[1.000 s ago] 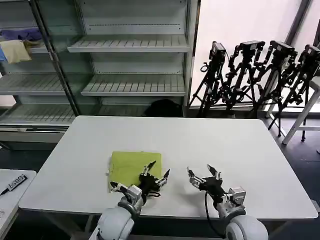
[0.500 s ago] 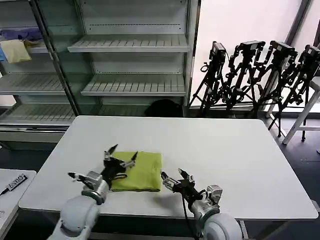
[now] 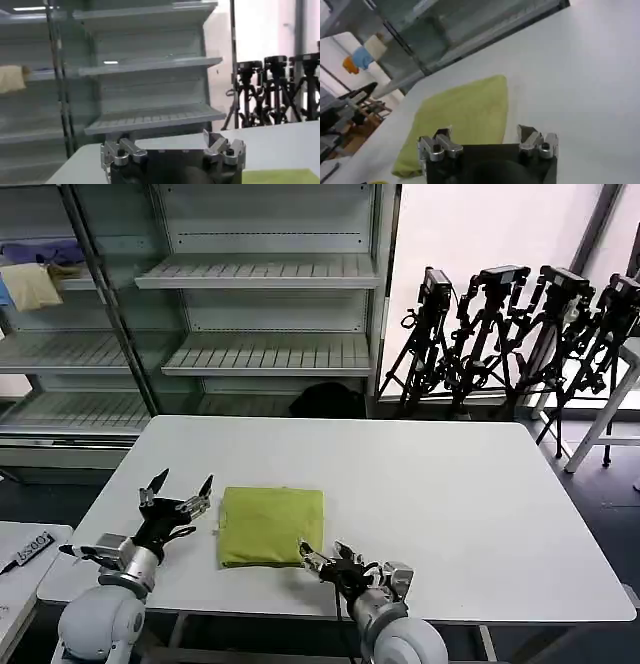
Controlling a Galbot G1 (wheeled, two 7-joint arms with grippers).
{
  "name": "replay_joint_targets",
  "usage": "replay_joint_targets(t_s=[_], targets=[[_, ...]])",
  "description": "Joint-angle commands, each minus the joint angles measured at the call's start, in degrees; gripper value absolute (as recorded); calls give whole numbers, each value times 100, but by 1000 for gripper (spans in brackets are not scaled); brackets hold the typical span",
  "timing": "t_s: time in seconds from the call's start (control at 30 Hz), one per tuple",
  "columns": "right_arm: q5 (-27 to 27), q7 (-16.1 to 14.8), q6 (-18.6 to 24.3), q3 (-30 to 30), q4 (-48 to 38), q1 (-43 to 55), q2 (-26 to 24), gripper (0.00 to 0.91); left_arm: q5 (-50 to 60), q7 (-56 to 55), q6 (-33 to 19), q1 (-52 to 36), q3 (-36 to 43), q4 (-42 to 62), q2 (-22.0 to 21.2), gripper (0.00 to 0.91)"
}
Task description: Fold and organize the clothes.
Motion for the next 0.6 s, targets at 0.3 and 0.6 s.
replay_joint_targets(t_s=[0.3,0.6], targets=[[290,1043,-16,-332,-112,139,88,40,-238,-52,-202,236,-400,82,-4,907],[359,1212,-20,-392,-236,335,96,50,-267,-74,-198,220,-406,75,-20,907]])
